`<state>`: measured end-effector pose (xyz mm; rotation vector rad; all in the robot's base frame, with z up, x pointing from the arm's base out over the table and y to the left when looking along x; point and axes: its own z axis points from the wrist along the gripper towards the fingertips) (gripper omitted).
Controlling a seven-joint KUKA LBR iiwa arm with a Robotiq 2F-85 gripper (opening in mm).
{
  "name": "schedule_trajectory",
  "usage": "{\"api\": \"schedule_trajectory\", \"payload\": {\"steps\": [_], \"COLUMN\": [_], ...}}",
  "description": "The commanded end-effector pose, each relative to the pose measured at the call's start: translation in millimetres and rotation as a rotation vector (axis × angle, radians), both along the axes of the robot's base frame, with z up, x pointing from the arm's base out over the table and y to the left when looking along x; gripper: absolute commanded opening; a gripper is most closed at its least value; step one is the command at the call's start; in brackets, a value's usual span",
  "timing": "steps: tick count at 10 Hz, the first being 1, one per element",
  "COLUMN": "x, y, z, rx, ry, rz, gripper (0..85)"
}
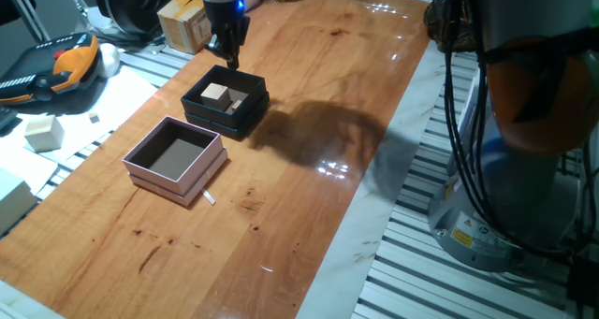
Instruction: Move an object from one box to another
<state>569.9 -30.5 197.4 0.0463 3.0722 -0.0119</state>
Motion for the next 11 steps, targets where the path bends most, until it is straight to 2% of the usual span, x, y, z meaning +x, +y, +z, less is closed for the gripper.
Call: {"api": "schedule_trajectory", "payload": {"steps": [1,3,5,6,7,8,10,11], "x": [1.2,5.3,11.4,14.4,16.2,16.2,16.2,16.2], "y": [0.4,8.8,8.2,6.4,5.3,5.3,5.3,5.3], "z": [0.9,4.5,0.2,-3.9,-6.8,-6.8,-6.8,-6.8], "rx": [0.002,0.015,0.024,0.026,0.017,0.02,0.048,0.047], "ry": [-0.002,-0.007,-0.004,-0.008,-0.027,-0.027,0.005,0.021], "rz": [-0.009,-0.065,-0.076,-0.072,-0.064,-0.061,-0.029,-0.001], "gripper": [0.0,0.0,0.0,0.0,0.0,0.0,0.0,0.0]}}
